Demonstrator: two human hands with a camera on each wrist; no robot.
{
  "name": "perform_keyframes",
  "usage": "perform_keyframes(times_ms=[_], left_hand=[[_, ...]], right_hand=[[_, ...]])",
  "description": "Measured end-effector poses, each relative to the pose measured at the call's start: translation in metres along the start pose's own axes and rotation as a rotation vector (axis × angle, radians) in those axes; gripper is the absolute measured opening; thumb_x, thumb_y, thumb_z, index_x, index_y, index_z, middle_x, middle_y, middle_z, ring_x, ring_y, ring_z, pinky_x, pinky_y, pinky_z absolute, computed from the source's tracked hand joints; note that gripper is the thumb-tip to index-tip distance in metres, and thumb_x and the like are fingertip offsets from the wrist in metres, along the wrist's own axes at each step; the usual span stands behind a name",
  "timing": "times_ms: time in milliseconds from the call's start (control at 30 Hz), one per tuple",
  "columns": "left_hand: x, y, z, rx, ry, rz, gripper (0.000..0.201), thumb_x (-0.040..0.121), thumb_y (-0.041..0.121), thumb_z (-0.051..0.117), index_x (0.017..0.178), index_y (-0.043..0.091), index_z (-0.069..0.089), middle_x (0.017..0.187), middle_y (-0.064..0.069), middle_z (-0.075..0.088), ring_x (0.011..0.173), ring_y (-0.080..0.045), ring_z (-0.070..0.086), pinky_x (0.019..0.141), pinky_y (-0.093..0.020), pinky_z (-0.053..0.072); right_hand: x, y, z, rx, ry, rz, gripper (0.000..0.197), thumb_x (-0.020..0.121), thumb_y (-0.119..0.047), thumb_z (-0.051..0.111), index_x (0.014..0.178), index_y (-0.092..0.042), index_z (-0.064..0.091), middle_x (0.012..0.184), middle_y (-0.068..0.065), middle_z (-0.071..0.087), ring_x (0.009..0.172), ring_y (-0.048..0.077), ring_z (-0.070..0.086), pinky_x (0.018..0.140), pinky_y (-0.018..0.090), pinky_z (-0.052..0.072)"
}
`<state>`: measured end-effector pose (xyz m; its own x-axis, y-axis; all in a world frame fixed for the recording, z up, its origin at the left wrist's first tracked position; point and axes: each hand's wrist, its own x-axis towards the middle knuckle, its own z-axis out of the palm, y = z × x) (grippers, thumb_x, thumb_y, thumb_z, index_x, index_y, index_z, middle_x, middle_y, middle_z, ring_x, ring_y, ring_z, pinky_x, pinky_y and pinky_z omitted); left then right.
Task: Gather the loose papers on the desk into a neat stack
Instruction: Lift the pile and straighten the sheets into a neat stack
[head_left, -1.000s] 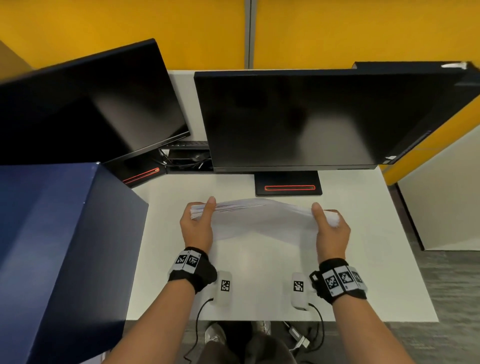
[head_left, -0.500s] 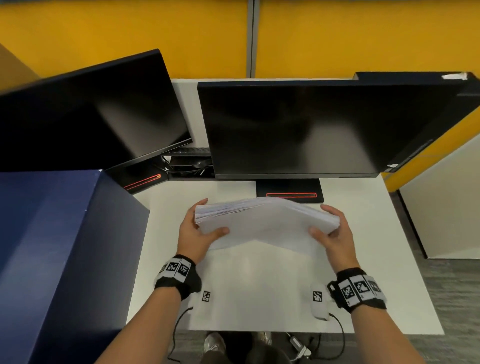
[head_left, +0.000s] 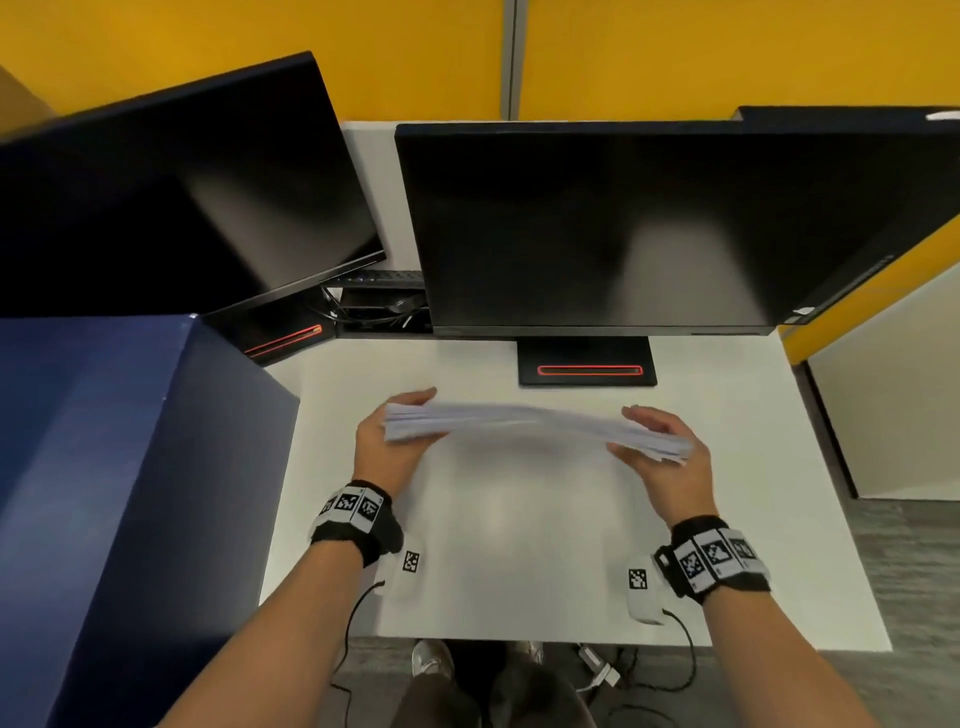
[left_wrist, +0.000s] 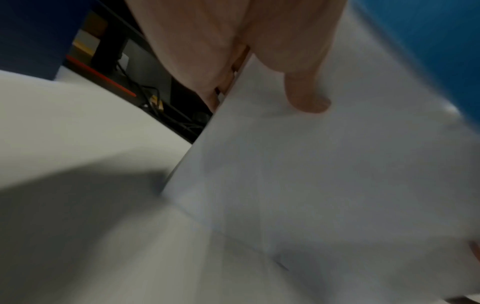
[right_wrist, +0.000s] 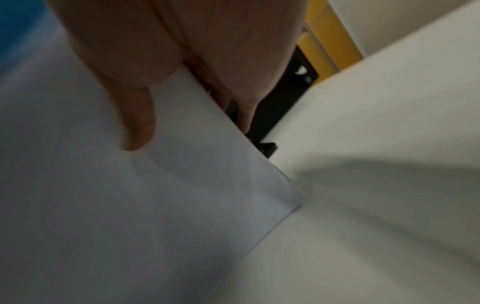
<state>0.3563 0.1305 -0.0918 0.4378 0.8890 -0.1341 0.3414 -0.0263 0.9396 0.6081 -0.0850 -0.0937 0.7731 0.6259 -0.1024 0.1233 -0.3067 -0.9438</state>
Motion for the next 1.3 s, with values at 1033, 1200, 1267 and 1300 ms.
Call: perform_keyframes(times_ms=[1033,1200,1267,1300], left_hand=[[-0.009,0.033,0.024,-0.083,0.152,-0.087,0.021,0.08,0.013,0.081,0.096,0.012,0.068,0.086,0.011,0.069,0.077,0.002,0.065,0.067,-0.006,0.046],[0.021,0.106,-0.004,0.387,0.082,0.32,0.015,0.082,0.031,0.078,0.09,0.02,0.071,0.084,0.007,0.07,0.076,-0.005,0.062,0.073,-0.02,0.046],[0.018,0.145,0.002,0.616,-0.041,0.549,0.019,0.084,0.034,0.075,0.092,0.017,0.071,0.084,0.003,0.071,0.076,-0.014,0.057,0.074,-0.027,0.04],[0.014,0.162,0.009,0.692,-0.1,0.644,0.019,0.085,0.035,0.073,0.093,0.018,0.071,0.084,0.003,0.071,0.077,-0.016,0.058,0.075,-0.03,0.039]], right_hand=[[0.006,-0.032,0.0,0.182,0.159,0.167,0.044,0.089,-0.051,0.057,0.09,-0.007,0.064,0.081,0.0,0.063,0.078,0.016,0.057,0.07,0.023,0.044],[0.005,-0.063,-0.021,-0.24,-0.124,-0.065,0.039,0.065,-0.045,0.085,0.095,-0.027,0.067,0.09,-0.012,0.069,0.086,-0.003,0.062,0.074,0.018,0.048],[0.006,-0.083,-0.004,-0.396,-0.259,-0.172,0.047,0.066,-0.045,0.085,0.106,-0.034,0.065,0.096,-0.021,0.068,0.092,-0.006,0.061,0.078,0.016,0.048],[0.007,-0.092,0.009,-0.397,-0.31,-0.22,0.05,0.069,-0.043,0.084,0.113,-0.034,0.063,0.099,-0.023,0.066,0.093,-0.007,0.06,0.079,0.013,0.047]])
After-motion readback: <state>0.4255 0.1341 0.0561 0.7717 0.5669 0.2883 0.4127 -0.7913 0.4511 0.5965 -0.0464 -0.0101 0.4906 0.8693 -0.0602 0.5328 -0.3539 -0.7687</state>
